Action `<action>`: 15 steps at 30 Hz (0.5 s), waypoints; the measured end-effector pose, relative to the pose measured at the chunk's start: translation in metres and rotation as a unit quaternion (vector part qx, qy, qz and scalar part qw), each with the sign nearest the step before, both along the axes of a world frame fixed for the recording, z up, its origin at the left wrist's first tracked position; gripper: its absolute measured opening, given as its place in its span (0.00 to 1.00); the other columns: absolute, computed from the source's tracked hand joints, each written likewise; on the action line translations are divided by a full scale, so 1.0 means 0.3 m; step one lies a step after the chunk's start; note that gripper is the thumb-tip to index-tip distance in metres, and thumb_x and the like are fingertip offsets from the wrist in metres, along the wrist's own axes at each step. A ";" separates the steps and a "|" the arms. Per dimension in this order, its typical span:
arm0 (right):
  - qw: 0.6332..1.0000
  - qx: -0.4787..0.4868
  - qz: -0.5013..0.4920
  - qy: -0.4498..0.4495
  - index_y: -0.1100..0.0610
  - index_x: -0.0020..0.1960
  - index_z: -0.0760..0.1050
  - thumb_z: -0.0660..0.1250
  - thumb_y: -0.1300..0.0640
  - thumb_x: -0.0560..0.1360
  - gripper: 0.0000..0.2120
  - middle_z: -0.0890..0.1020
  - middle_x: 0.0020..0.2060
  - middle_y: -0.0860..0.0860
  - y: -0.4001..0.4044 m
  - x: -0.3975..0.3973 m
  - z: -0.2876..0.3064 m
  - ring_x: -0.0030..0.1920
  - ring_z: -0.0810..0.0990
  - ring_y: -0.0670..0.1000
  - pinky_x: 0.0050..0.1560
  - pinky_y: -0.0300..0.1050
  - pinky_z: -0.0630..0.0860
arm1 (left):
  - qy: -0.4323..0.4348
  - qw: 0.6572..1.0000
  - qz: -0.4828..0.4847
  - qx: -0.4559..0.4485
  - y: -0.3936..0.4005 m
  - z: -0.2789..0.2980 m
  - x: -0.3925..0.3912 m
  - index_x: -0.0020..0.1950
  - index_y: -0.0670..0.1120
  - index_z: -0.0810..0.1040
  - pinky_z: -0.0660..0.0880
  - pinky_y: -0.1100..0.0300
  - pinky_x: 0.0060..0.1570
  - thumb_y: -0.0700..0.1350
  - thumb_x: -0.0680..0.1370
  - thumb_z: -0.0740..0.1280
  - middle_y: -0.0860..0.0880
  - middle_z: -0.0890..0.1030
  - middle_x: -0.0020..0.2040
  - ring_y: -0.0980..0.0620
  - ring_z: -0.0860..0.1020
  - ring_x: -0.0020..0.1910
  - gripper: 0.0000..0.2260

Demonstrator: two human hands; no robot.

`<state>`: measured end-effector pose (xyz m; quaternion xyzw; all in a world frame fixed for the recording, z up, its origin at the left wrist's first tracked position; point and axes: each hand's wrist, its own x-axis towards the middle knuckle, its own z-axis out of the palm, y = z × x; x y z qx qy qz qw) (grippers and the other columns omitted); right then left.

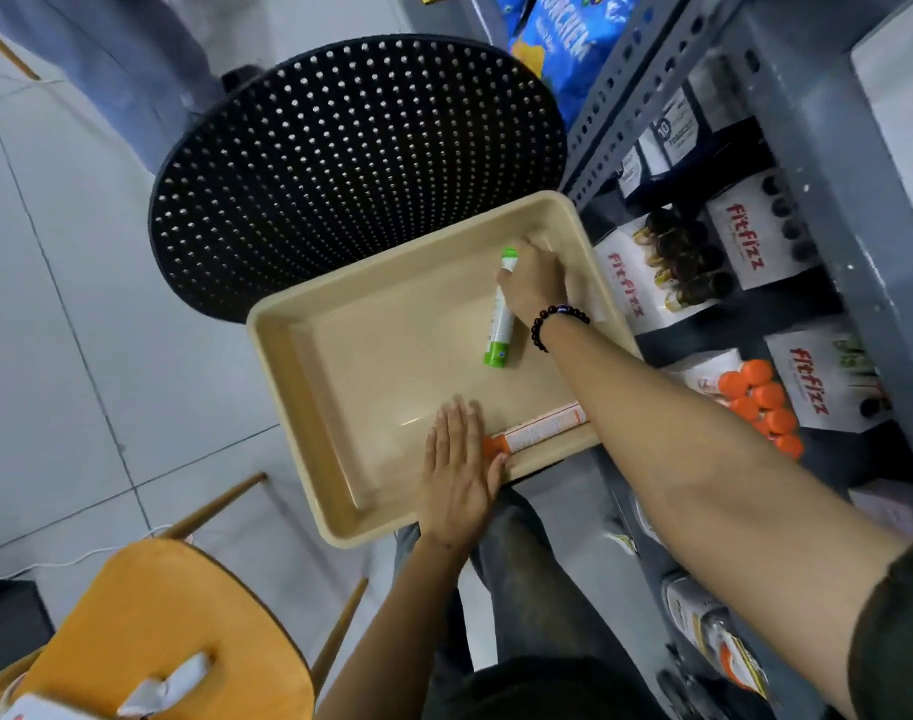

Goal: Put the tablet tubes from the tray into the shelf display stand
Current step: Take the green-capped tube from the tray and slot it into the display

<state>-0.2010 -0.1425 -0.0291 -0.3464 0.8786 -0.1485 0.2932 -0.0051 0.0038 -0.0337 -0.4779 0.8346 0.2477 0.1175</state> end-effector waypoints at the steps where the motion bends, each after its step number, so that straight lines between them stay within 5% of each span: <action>1: 1.000 -0.012 -0.004 -0.010 0.59 0.63 0.71 0.64 0.59 0.75 0.17 0.80 0.55 0.60 0.010 -0.005 0.023 0.55 0.78 0.61 0.51 0.49 0.76 | -0.003 1.000 -0.004 0.004 0.003 0.001 0.001 0.75 0.41 0.54 0.55 0.45 0.71 0.58 0.78 0.42 0.39 0.58 0.75 0.40 0.57 0.74 0.30; 7: 0.990 -0.128 -0.056 -0.008 0.55 0.60 0.75 0.64 0.59 0.72 0.16 0.82 0.54 0.59 0.120 -0.047 0.258 0.53 0.79 0.60 0.45 0.43 0.73 | 0.019 0.999 -0.017 0.040 -0.005 0.027 0.004 0.75 0.39 0.47 0.46 0.51 0.74 0.64 0.72 0.27 0.38 0.51 0.77 0.40 0.49 0.76 0.40; 10: 0.980 -0.174 -0.092 0.008 0.52 0.59 0.77 0.66 0.57 0.71 0.17 0.83 0.50 0.58 0.224 -0.071 0.410 0.51 0.79 0.58 0.44 0.40 0.71 | 0.055 0.997 -0.057 0.011 -0.033 0.082 -0.002 0.72 0.32 0.56 0.58 0.44 0.72 0.63 0.74 0.30 0.32 0.60 0.73 0.33 0.59 0.72 0.42; 12: 0.970 -0.206 -0.121 0.032 0.51 0.58 0.77 0.68 0.55 0.69 0.17 0.84 0.46 0.56 0.316 -0.090 0.519 0.48 0.80 0.56 0.43 0.40 0.71 | 0.062 0.993 -0.099 0.017 -0.048 0.129 -0.018 0.72 0.32 0.55 0.54 0.46 0.73 0.64 0.71 0.26 0.32 0.58 0.73 0.34 0.56 0.73 0.46; 15: 0.955 -0.243 -0.151 0.082 0.50 0.57 0.77 0.69 0.55 0.68 0.17 0.85 0.45 0.54 0.478 -0.123 0.680 0.43 0.79 0.53 0.41 0.38 0.70 | 0.120 0.980 -0.158 -0.006 -0.058 0.213 -0.102 0.72 0.32 0.54 0.52 0.46 0.74 0.54 0.81 0.48 0.32 0.57 0.73 0.35 0.54 0.74 0.29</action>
